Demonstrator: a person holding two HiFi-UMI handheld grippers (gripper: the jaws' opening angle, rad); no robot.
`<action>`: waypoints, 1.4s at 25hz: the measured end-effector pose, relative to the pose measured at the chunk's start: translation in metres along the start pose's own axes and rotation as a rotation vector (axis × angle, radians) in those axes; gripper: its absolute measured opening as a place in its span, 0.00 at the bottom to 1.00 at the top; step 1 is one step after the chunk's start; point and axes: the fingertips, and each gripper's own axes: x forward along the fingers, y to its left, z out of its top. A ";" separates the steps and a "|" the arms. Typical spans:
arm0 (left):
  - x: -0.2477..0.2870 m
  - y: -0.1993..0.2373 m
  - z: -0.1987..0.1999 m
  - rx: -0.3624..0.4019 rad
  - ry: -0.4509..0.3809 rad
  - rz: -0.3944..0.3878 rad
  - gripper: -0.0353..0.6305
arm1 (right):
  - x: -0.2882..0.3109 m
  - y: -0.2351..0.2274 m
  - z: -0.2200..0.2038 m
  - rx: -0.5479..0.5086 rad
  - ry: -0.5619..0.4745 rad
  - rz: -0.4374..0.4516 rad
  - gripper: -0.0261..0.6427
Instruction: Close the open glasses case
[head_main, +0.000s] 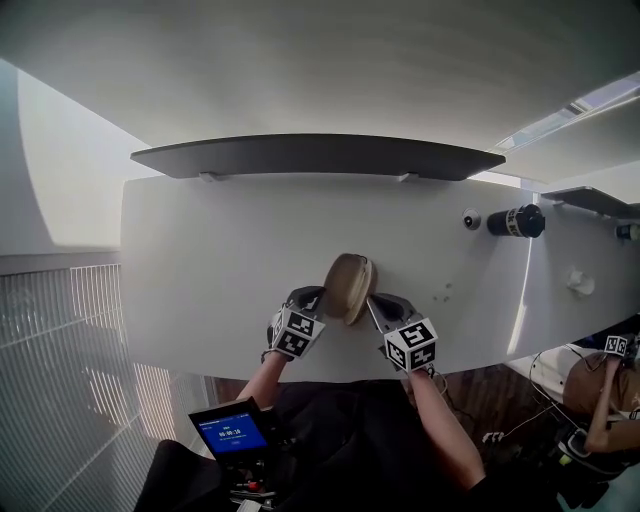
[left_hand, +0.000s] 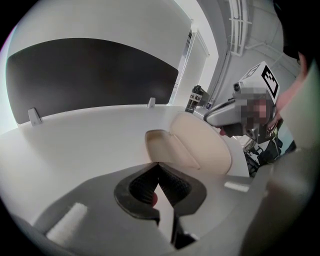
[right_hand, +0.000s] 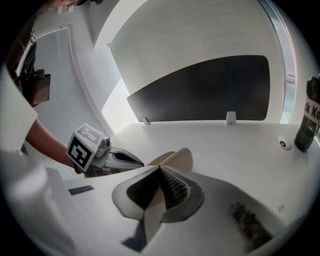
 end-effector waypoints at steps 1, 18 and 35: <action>0.001 0.000 0.000 -0.001 -0.001 -0.003 0.06 | 0.002 0.002 0.003 -0.011 0.002 0.005 0.05; 0.000 0.002 -0.002 -0.027 -0.024 -0.023 0.06 | 0.045 0.030 0.020 -0.077 0.018 0.091 0.05; -0.033 0.010 0.008 -0.086 -0.139 -0.024 0.06 | 0.092 0.043 0.011 -0.180 0.121 0.157 0.05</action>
